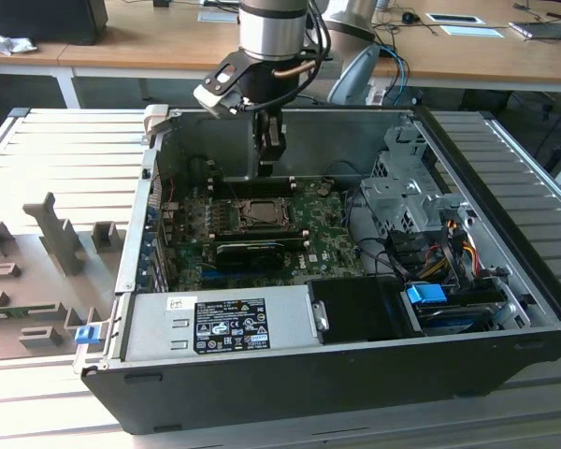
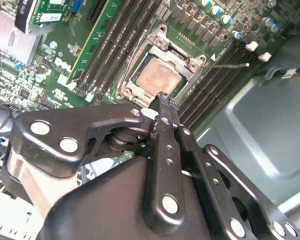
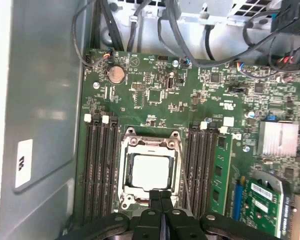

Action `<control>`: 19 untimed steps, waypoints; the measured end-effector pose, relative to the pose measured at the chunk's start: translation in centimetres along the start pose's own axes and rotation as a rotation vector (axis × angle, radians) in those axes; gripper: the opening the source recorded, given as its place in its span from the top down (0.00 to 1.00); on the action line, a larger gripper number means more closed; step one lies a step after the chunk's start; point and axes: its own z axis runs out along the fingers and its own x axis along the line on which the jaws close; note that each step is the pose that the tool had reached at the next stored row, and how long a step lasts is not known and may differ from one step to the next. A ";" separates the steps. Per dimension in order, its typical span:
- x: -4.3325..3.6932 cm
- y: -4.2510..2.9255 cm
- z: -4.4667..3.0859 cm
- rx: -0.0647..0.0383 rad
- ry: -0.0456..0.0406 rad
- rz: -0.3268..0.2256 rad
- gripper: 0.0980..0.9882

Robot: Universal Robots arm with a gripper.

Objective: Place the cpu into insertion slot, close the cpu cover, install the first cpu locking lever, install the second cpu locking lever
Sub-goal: 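Install the first cpu locking lever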

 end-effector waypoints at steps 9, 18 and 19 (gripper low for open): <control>-0.01 -0.03 -0.04 -0.003 -0.0007 -0.073 0.99; -0.07 -0.03 0.03 -0.010 -0.0018 -0.221 0.99; -0.06 -0.03 0.03 -0.011 -0.0019 -0.233 0.99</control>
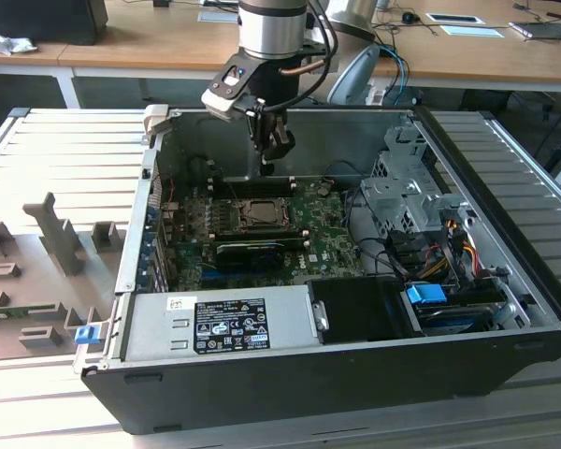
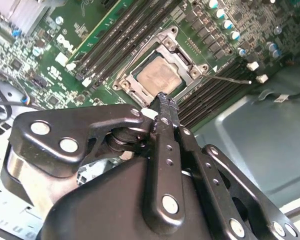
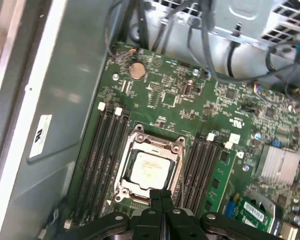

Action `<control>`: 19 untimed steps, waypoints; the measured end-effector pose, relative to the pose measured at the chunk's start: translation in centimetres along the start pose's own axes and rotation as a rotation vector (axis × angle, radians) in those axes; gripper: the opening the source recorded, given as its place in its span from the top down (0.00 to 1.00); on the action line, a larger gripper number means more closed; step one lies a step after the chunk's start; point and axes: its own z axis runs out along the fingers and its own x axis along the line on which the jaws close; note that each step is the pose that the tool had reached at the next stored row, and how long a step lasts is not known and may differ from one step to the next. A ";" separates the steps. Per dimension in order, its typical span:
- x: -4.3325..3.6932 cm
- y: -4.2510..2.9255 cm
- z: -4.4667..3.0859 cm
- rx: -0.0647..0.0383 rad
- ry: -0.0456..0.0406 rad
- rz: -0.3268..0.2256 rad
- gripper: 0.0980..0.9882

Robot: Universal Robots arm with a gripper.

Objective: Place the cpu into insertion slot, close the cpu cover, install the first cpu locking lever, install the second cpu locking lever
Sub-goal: 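Install the first cpu locking lever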

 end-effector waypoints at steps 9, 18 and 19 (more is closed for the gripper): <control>0.00 0.00 0.00 -0.005 -0.0010 -0.105 0.99; 0.00 0.00 0.00 -0.008 -0.0016 -0.176 0.99; 0.00 0.00 0.00 -0.008 -0.0017 -0.185 0.99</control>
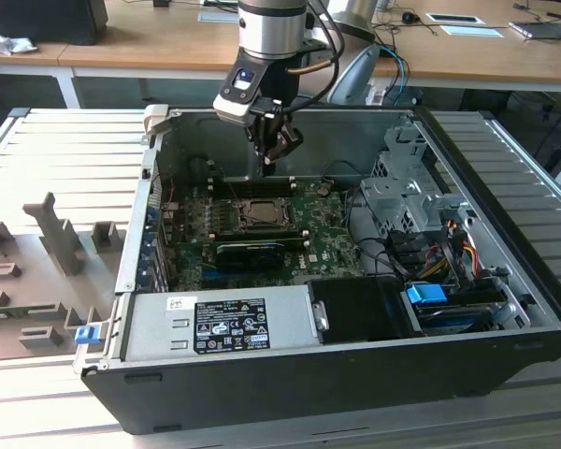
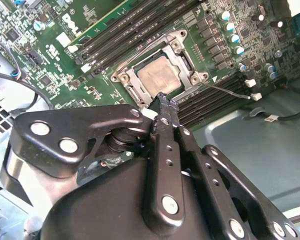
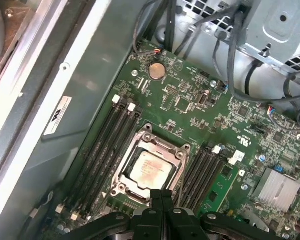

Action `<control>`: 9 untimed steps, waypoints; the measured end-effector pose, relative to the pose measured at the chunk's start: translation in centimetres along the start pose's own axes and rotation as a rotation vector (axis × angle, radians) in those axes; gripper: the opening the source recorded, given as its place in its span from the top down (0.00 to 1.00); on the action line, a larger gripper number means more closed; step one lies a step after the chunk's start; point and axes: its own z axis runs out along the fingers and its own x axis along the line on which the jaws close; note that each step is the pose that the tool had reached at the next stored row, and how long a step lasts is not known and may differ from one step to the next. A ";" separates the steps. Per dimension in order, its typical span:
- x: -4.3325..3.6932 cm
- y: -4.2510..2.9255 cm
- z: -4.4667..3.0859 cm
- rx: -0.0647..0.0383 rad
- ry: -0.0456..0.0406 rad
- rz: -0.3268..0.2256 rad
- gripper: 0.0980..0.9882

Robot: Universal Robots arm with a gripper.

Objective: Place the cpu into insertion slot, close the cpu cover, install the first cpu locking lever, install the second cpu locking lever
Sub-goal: 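Install the first cpu locking lever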

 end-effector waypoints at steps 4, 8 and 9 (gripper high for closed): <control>0.00 0.00 0.00 -0.002 -0.0005 -0.045 0.99; 0.00 0.00 0.00 -0.004 -0.0008 -0.087 0.99; 0.00 0.00 0.00 -0.004 -0.0008 -0.095 0.99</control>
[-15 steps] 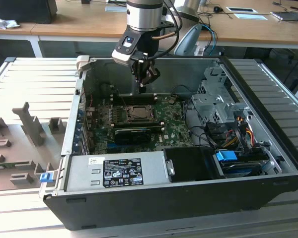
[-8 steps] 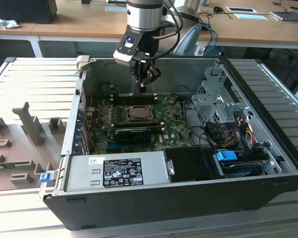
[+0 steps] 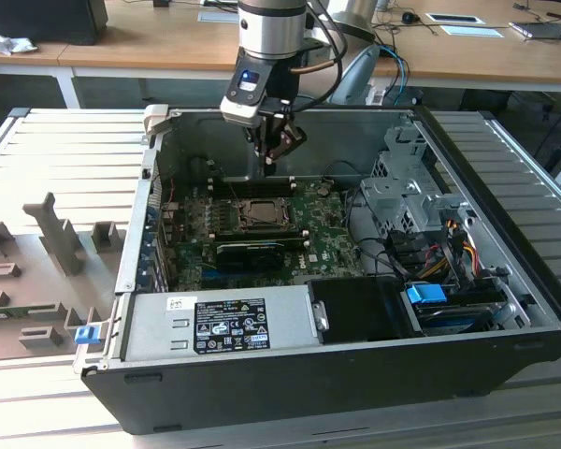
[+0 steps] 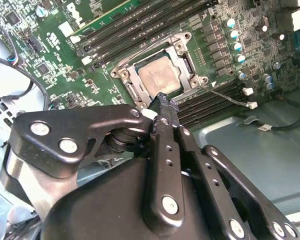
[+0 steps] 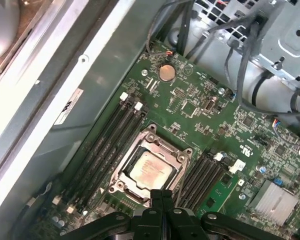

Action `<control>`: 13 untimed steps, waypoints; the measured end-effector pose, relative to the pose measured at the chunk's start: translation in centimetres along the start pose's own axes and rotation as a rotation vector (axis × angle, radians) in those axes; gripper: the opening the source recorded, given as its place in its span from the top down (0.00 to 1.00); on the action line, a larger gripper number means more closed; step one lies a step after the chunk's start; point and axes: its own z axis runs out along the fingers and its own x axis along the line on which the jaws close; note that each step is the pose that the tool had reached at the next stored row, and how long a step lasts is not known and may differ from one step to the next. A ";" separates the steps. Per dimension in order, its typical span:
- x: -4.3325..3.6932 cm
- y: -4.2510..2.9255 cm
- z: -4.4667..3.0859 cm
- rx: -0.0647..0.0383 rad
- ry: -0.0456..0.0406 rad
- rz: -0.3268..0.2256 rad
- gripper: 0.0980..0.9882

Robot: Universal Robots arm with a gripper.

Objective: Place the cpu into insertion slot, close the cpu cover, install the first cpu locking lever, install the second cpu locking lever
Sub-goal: 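Install the first cpu locking lever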

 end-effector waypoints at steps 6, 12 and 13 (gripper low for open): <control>0.00 0.00 0.00 -0.002 -0.0005 -0.050 0.99; 0.00 0.00 0.00 -0.004 -0.0009 -0.096 0.99; 0.00 0.00 0.00 -0.005 -0.0010 -0.103 0.99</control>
